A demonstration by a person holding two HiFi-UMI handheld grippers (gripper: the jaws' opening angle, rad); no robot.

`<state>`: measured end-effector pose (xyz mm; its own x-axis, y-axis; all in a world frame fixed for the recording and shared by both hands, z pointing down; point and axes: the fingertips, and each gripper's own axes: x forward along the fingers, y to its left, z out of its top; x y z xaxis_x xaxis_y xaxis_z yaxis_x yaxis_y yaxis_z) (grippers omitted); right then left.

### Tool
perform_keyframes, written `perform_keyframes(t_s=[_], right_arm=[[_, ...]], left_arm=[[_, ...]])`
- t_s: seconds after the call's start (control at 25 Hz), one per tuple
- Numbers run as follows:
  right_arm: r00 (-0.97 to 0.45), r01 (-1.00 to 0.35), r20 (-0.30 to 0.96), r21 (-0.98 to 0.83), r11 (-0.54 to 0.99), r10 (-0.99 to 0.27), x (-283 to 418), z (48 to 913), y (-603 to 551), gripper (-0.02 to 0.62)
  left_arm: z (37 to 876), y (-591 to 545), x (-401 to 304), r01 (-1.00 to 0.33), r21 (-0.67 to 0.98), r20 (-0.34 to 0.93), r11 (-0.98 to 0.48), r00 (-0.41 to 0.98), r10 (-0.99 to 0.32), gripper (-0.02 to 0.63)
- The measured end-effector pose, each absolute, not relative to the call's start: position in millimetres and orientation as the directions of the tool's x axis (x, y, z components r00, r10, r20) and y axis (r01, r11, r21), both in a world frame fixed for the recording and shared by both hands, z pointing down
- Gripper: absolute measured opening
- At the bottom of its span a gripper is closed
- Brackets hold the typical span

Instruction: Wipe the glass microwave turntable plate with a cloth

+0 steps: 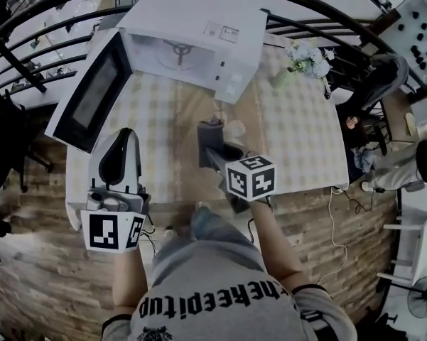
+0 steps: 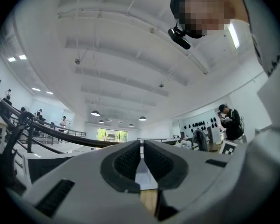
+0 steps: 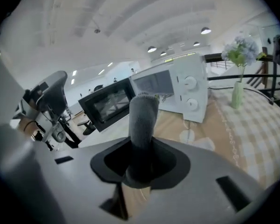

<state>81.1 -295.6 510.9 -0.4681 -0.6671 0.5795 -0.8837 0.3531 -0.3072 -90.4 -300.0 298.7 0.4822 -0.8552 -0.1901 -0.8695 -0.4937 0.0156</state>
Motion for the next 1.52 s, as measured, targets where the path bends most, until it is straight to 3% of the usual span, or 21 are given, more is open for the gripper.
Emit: perform_keyframes(t_s=[0.2, 0.52, 0.76, 1.04, 1.52], right_arm=[[-0.499, -0.866, 0.667, -0.358, 0.350, -0.553, 71.2, 555.7, -316.9, 0.104], [-0.429, -0.888, 0.791, -0.281, 0.363, -0.435, 55.6, 607.8, -344.6, 0.104], [-0.378, -0.865, 0.858, -0.194, 0.462, -0.348, 29.1, 639.8, -349.2, 0.104], [-0.358, -0.876, 0.855, -0.169, 0.451, -0.376, 57.9, 641.5, -355.7, 0.103], [-0.251, -0.954, 0.857, -0.140, 0.265, -0.450, 180.2, 642.1, -362.2, 0.101]], left_arm=[[307.1, -304.8, -90.8, -0.900, 0.016, -0.170, -0.435, 0.426, -0.889, 0.023], [315.1, -303.5, -100.5, -0.941, 0.002, -0.137, -0.339, 0.336, -0.932, 0.023], [318.2, -299.3, -110.7, -0.960, -0.007, -0.118, -0.280, 0.279, -0.953, 0.023], [316.3, -300.1, -106.1, -0.963, -0.008, -0.123, -0.269, 0.268, -0.956, 0.023], [316.6, -311.3, -66.0, -0.948, 0.002, -0.133, -0.319, 0.316, -0.939, 0.023]])
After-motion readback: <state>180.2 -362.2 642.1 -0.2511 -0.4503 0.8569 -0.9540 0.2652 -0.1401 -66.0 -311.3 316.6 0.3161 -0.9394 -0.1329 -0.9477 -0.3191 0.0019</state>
